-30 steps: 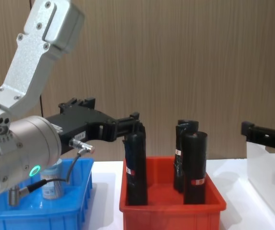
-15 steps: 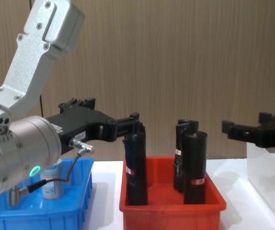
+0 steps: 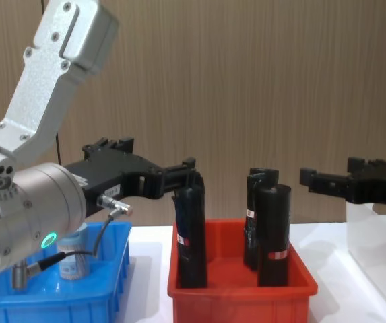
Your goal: Pick the cotton swabs from the blue box and place them into the white box.
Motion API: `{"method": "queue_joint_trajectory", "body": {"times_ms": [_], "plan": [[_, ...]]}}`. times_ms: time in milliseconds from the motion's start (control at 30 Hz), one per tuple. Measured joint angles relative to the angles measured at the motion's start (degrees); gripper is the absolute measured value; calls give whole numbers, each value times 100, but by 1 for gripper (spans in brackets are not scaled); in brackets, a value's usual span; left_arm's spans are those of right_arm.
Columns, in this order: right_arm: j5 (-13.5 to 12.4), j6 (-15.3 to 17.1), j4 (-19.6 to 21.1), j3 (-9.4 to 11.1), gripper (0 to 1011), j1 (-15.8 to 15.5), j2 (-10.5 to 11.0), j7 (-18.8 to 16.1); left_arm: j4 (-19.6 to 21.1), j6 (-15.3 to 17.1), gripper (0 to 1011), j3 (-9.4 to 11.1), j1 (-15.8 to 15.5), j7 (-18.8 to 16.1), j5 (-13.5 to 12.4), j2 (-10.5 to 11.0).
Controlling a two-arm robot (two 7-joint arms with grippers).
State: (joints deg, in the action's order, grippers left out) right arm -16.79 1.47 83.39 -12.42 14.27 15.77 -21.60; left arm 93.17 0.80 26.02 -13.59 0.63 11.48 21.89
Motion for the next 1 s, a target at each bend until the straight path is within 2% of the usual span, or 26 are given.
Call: {"method": "queue_joint_trajectory", "body": {"times_ms": [200, 567, 1000], "plan": [[-12, 1, -68, -6, 1002, 31, -11, -21, 0, 0, 1004, 0, 0, 0, 0, 0], [-30, -55, -517, -33, 1002, 324, -97, -375, 0, 0, 1004, 0, 0, 0, 0, 0], [87, -24, -963, -105, 1002, 672, -214, -698, 0, 0, 1004, 0, 0, -1, 0, 0]]}}
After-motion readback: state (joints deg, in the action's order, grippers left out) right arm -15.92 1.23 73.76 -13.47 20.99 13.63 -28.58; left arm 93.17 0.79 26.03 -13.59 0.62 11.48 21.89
